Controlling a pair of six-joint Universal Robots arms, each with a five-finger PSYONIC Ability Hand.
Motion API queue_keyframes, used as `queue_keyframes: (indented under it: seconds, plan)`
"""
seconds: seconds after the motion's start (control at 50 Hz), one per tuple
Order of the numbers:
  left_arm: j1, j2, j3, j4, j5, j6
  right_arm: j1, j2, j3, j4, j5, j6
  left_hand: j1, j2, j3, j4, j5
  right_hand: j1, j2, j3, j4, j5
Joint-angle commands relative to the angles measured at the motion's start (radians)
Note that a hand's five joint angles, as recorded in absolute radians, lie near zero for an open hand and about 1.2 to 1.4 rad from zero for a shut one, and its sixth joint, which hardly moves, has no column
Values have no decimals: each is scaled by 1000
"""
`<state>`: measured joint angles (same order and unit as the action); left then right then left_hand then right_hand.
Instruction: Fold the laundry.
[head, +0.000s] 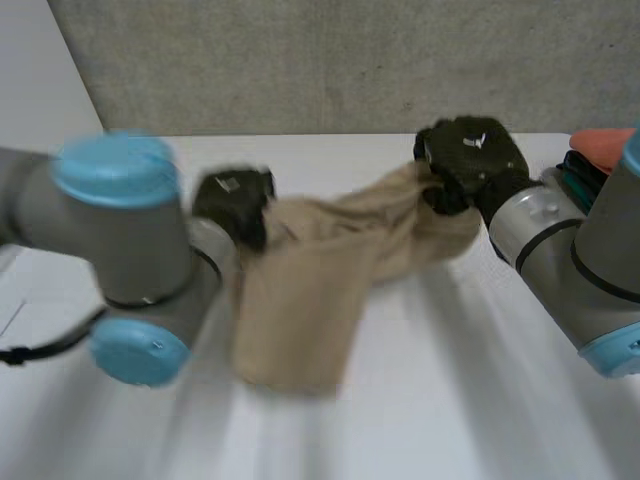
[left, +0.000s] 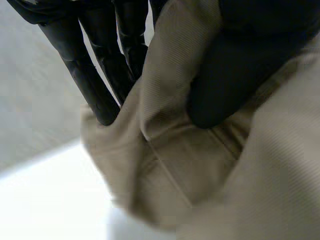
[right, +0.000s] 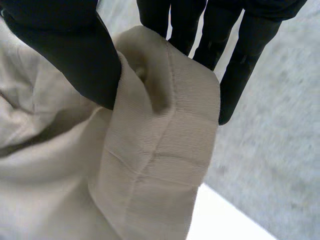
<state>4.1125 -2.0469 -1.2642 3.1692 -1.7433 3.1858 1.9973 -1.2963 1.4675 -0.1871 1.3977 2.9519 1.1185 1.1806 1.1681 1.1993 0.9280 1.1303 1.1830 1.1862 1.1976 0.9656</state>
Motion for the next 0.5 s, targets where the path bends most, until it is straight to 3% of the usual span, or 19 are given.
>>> queue_keyframes:
  seconds: [0.02, 0.1, 0.2, 0.28, 0.3, 0.32, 0.38, 0.5]
  plan:
    - [42, 175, -8, 120, 80, 101, 18, -23, -15, -126, -6, 143, 278, 216, 228, 197, 294, 266, 213, 210, 199, 256]
    - [2, 151, -20, 117, 130, 140, 49, 26, -27, -34, -37, 128, 278, 216, 228, 197, 294, 92, 40, 37, 25, 83]
    - [-47, 61, -58, 88, 116, 192, 40, 87, -29, 130, -46, 79, 278, 216, 228, 197, 294, -81, -134, -137, -148, -91]
    - [-80, -18, -106, 40, 76, 223, 6, 144, -30, 222, -39, -10, 278, 216, 228, 197, 294, -508, -561, -564, -575, -518]
    - [-99, -42, -127, 19, 61, 229, -11, 169, -26, 253, -33, -63, 69, 7, 19, -12, 85, -806, -859, -862, -873, -816]
    - [-109, -53, -136, 8, 51, 230, -18, 179, -23, 268, -26, -92, -119, -181, -169, -200, -103, -922, -975, -978, -990, -932]
    - [-141, -70, -162, -29, 13, 249, -55, 201, -13, 307, 4, -189, -902, -964, -951, -983, -886, -956, -1009, -1012, -1023, -966]
    - [-152, 31, -208, -41, -65, 310, -104, 166, -13, 273, 29, -220, -944, -1006, -994, -1025, -928, -956, -1009, -1012, -1023, -966]
